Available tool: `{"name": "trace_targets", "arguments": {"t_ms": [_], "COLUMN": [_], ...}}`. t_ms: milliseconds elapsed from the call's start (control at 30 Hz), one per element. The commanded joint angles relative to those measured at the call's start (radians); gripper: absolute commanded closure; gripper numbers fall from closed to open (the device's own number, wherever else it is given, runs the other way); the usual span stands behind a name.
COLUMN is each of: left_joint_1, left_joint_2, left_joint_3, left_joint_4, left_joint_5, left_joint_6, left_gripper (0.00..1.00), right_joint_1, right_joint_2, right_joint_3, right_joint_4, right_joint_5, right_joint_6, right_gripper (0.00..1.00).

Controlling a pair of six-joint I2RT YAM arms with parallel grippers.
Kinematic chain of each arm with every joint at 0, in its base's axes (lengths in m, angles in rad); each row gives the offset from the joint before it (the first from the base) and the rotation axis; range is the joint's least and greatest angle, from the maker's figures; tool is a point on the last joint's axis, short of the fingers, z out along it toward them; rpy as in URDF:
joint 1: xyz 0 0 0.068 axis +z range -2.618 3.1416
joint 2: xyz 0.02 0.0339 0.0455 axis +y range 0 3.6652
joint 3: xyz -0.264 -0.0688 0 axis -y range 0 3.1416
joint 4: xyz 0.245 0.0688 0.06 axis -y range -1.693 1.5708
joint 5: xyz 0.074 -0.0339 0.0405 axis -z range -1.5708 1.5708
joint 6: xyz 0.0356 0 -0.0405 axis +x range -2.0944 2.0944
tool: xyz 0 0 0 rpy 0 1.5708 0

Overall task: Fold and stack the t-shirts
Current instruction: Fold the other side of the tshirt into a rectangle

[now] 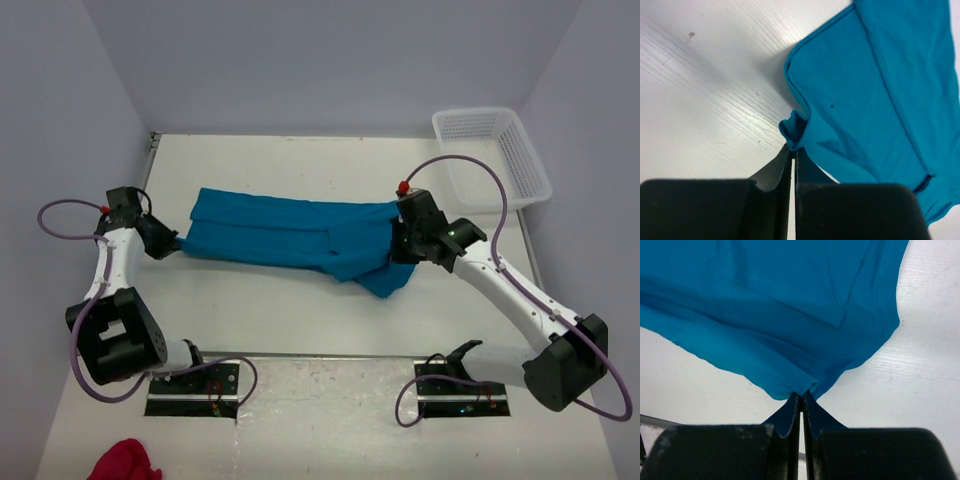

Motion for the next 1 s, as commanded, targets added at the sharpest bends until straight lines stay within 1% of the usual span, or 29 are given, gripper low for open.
{"name": "trace_targets", "arguments": {"t_ms": [0, 100, 300, 433, 533, 767, 967], "left_joint_1": [-0.004, -0.004, -0.006, -0.006, -0.004, -0.007, -0.017], "left_joint_2": [-0.033, -0.008, 0.064, 0.033, 0.038, 0.113, 0.226], "left_joint_3": [0.059, 0.065, 0.077, 0.042, 0.04, 0.132, 0.209], "left_joint_4": [-0.035, -0.018, 0.021, 0.017, 0.014, 0.033, 0.036], "left_joint_5": [0.033, 0.043, 0.111, 0.086, 0.071, 0.085, 0.085], "left_joint_6": [-0.009, -0.018, -0.032, -0.021, -0.018, -0.016, -0.009], "left_gripper": [1.0, 1.0, 1.0, 1.0, 1.0, 1.0, 1.0], "right_joint_1": [-0.02, -0.034, -0.049, -0.051, -0.057, -0.064, -0.077], "right_joint_2": [-0.001, 0.012, 0.042, 0.023, 0.045, 0.097, 0.163], "right_joint_3": [0.07, 0.102, 0.148, 0.141, 0.162, 0.214, 0.237], "right_joint_4": [-0.016, -0.019, -0.041, -0.044, -0.053, -0.058, -0.058], "right_joint_5": [0.027, 0.024, 0.013, 0.027, 0.033, 0.031, 0.001], "right_joint_6": [-0.025, -0.035, -0.054, -0.055, -0.062, -0.071, -0.083], "right_gripper": [1.0, 1.0, 1.0, 1.0, 1.0, 1.0, 1.0]}}
